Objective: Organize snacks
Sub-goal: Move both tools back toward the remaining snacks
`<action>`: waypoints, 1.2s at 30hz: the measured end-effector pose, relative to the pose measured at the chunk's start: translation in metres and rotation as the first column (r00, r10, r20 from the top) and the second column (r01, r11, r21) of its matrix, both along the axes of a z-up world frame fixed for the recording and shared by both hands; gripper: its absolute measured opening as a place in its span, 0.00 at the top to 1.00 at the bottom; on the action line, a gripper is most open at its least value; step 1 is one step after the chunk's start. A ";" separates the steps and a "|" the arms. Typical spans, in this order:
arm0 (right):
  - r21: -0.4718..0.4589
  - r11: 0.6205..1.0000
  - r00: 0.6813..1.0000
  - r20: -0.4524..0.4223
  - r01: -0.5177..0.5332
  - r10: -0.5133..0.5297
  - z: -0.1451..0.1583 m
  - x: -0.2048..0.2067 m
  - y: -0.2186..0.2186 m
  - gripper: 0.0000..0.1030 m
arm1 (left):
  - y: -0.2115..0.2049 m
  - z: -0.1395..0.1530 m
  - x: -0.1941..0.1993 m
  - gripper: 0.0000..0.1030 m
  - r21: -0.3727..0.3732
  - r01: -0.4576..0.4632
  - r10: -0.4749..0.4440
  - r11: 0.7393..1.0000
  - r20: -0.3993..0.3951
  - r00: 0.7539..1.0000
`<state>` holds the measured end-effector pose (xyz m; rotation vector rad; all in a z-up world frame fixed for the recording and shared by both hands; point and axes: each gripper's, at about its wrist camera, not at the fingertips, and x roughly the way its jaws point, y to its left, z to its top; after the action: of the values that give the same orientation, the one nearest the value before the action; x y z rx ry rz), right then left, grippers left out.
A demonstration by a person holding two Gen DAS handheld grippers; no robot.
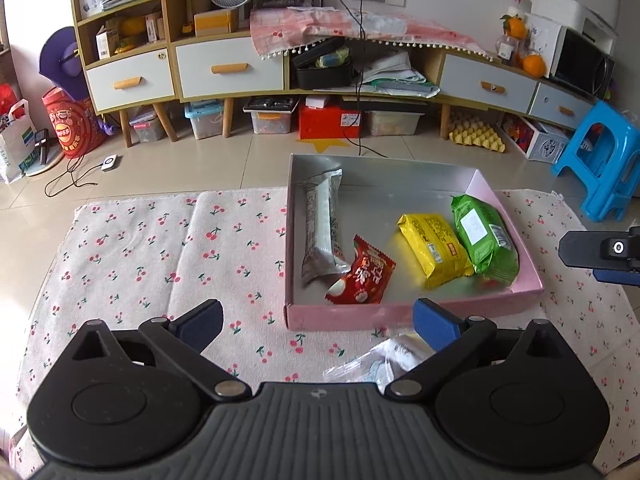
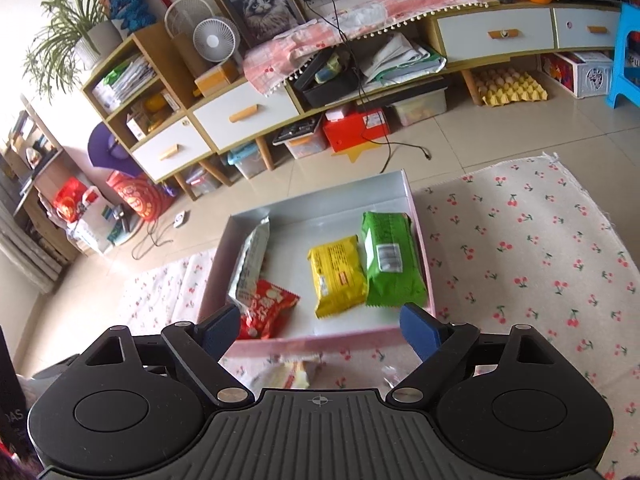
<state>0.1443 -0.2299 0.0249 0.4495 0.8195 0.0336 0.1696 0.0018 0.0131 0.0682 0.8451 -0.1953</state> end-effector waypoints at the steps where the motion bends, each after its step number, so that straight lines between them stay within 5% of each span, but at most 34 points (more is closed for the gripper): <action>1: -0.009 1.000 1.000 -0.002 0.000 0.000 0.000 -0.004 0.001 0.12 | 0.002 0.000 -0.005 0.01 0.004 -0.002 0.002 1.000 0.002 1.000; 17: -0.073 0.996 0.996 -0.069 -0.058 0.053 -0.026 -0.039 0.010 0.11 | 0.019 -0.010 -0.044 0.01 0.003 -0.042 0.042 0.999 0.014 0.999; 25: -0.196 0.978 0.992 -0.118 -0.076 0.054 -0.048 -0.039 0.010 0.10 | 0.024 -0.025 -0.052 0.01 -0.067 -0.040 0.037 0.997 -0.048 0.998; 29: -0.164 0.983 0.987 -0.150 -0.077 0.053 -0.058 -0.041 0.000 0.10 | 0.025 -0.038 -0.047 0.02 -0.119 -0.061 0.049 0.991 -0.107 0.993; 36: -0.120 0.993 0.981 -0.190 0.003 -0.026 -0.067 -0.041 -0.016 0.10 | 0.016 -0.048 -0.043 0.19 -0.238 -0.091 0.043 0.967 -0.200 0.979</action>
<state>0.1037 -0.2455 -0.0425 0.3488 1.0019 -0.0729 0.1268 0.0181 -0.0352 -0.2158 1.0095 -0.2444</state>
